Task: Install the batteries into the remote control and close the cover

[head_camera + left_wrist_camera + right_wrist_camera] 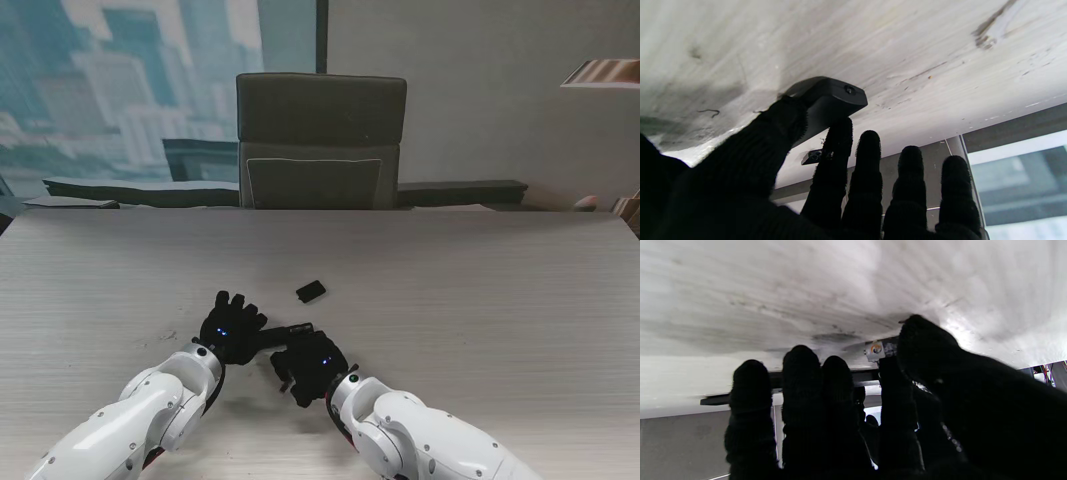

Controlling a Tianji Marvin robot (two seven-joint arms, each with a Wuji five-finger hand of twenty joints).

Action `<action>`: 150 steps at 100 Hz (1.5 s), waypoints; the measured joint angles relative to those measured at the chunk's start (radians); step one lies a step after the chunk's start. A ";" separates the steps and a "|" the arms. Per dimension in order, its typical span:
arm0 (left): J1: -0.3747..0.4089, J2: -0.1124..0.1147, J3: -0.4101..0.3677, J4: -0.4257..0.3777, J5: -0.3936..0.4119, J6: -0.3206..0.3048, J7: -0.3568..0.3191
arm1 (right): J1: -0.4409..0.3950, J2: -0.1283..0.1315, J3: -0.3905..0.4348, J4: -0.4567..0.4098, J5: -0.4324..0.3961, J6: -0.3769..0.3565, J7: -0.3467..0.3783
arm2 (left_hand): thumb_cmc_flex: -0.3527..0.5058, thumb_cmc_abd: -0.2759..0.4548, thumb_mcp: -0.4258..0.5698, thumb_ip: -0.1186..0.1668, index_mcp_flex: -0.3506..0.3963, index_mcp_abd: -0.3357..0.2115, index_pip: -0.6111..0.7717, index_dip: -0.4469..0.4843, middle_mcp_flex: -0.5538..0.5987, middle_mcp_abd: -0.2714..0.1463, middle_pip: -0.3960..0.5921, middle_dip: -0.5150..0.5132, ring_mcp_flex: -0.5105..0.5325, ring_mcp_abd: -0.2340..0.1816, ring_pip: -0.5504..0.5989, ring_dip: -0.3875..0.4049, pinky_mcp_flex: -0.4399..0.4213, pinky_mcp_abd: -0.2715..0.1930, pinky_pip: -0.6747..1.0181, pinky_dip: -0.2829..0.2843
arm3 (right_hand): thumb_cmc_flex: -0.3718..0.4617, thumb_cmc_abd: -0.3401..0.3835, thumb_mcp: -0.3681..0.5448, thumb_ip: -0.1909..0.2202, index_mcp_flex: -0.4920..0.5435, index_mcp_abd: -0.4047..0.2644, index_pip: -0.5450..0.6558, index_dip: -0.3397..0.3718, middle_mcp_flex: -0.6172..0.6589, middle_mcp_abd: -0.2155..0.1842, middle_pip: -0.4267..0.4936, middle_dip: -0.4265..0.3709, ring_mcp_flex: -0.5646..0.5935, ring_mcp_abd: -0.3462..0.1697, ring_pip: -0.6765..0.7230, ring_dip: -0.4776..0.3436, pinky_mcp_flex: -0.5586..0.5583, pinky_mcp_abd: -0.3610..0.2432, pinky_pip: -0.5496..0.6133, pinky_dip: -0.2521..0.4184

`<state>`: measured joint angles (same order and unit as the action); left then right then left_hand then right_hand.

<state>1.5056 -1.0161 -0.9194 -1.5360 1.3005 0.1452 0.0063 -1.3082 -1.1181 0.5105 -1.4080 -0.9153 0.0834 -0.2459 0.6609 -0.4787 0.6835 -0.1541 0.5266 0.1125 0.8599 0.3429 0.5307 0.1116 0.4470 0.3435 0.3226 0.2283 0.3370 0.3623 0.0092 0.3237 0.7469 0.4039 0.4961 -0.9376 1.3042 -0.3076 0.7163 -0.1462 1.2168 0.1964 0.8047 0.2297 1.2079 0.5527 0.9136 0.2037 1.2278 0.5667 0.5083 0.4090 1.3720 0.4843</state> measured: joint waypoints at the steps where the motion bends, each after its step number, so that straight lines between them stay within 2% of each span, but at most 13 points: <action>1: 0.000 0.000 0.000 0.000 0.000 0.000 0.000 | 0.002 0.000 -0.001 0.001 0.000 0.001 0.000 | 0.000 0.000 0.000 0.000 0.000 0.000 0.000 0.000 0.000 0.000 0.000 0.000 0.000 0.000 0.000 0.000 0.000 0.000 0.000 0.000 | -0.001 0.001 -0.005 0.000 0.002 0.000 0.002 0.000 0.000 0.000 0.000 0.000 0.000 0.000 0.000 0.000 0.000 0.000 0.000 0.002; 12: 0.000 0.000 0.000 0.000 -0.002 0.000 0.000 | 0.009 -0.005 -0.011 0.004 -0.002 0.031 0.001 | 0.000 0.000 0.000 0.000 0.000 0.000 0.000 0.000 0.000 0.000 0.000 0.000 0.000 0.000 0.000 0.000 0.000 0.000 0.000 0.000 | -0.012 0.076 -0.051 -0.001 0.075 -0.002 0.048 -0.009 0.003 0.000 0.000 0.000 0.000 0.000 0.003 0.009 0.009 0.000 0.010 0.008; 28: -0.004 0.000 0.003 0.003 -0.006 -0.001 0.002 | 0.002 -0.010 -0.006 -0.005 -0.003 0.089 0.010 | 0.000 -0.004 0.000 0.000 0.000 0.000 0.008 0.000 0.000 0.000 0.000 0.000 0.000 0.000 0.000 0.000 0.000 0.000 0.000 0.000 | -0.040 0.087 -0.090 -0.004 0.143 0.042 0.064 0.000 0.044 -0.006 0.000 0.000 0.024 0.006 0.005 0.009 0.018 0.000 0.012 0.008; 65: -0.022 0.002 0.017 0.011 -0.020 -0.009 -0.002 | 0.008 -0.017 -0.008 -0.009 0.025 0.126 0.037 | 0.000 -0.009 0.001 -0.001 0.000 0.000 0.016 0.001 0.000 0.000 0.000 0.000 0.000 0.000 0.000 0.000 0.000 0.000 0.000 0.000 | -0.043 0.106 -0.090 -0.004 0.165 0.092 0.091 0.024 0.071 -0.004 -0.001 0.000 0.043 0.021 0.005 0.009 0.025 0.011 0.013 0.008; 100: -0.021 0.001 0.014 0.011 -0.020 -0.008 -0.002 | -0.001 -0.015 0.004 -0.028 -0.001 0.166 0.066 | 0.000 -0.009 0.001 -0.001 0.000 0.000 0.016 0.001 0.000 0.000 0.000 0.000 0.000 0.000 0.000 0.000 0.000 0.000 0.000 0.000 | -0.039 0.107 -0.089 -0.003 0.195 0.129 0.077 0.018 0.090 -0.002 -0.006 -0.009 0.040 0.052 -0.001 0.009 0.016 0.032 0.013 0.009; 106: -0.020 0.000 0.014 0.011 -0.020 -0.007 -0.002 | -0.007 -0.012 0.013 -0.032 -0.007 0.166 0.068 | 0.000 -0.009 0.001 -0.001 0.000 0.000 0.016 0.001 0.000 0.000 0.000 0.000 0.000 0.000 0.000 0.000 0.000 0.000 0.000 0.000 | -0.019 0.107 -0.089 -0.003 0.196 0.157 0.065 0.012 0.090 -0.001 -0.014 -0.021 0.040 0.053 -0.003 0.006 0.016 0.032 0.013 0.009; 134: -0.021 0.001 0.016 0.011 -0.020 -0.008 -0.002 | -0.022 -0.002 0.046 -0.036 -0.036 0.162 0.053 | 0.000 -0.009 0.001 -0.001 0.000 0.000 0.016 0.001 0.000 0.000 0.000 0.000 0.000 0.000 0.000 0.000 0.000 0.000 0.000 0.000 | 0.043 0.104 -0.087 -0.001 0.196 0.202 0.011 -0.017 0.090 0.009 -0.016 -0.053 0.040 0.054 -0.013 -0.003 0.014 0.033 0.013 0.009; 150: -0.021 0.001 0.016 0.012 -0.020 -0.008 0.002 | -0.028 0.000 0.073 -0.036 -0.063 0.163 0.032 | 0.000 -0.009 0.001 -0.001 0.000 0.000 0.017 0.001 0.000 0.000 0.000 0.000 0.000 0.000 0.000 0.000 0.000 0.000 0.000 0.000 | 0.044 0.103 -0.087 0.000 0.196 0.203 0.011 -0.017 0.091 0.009 -0.016 -0.063 0.040 0.054 -0.013 -0.003 0.014 0.034 0.013 0.009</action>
<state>1.4843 -1.0155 -0.9034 -1.5236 1.2808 0.1377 0.0081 -1.3364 -1.1185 0.5839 -1.4445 -0.9779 0.2466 -0.2139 0.6609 -0.4877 0.6841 -0.1546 0.5266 0.1120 0.8764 0.3437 0.5307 0.1115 0.4470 0.3435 0.3226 0.2283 0.3370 0.3623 0.0092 0.3237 0.7469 0.4039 0.5404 -0.8342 1.2169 -0.3081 0.9123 0.0566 1.2275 0.1797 0.8952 0.2386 1.1917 0.4901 0.9538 0.2575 1.2145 0.5641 0.5225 0.4426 1.3850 0.4938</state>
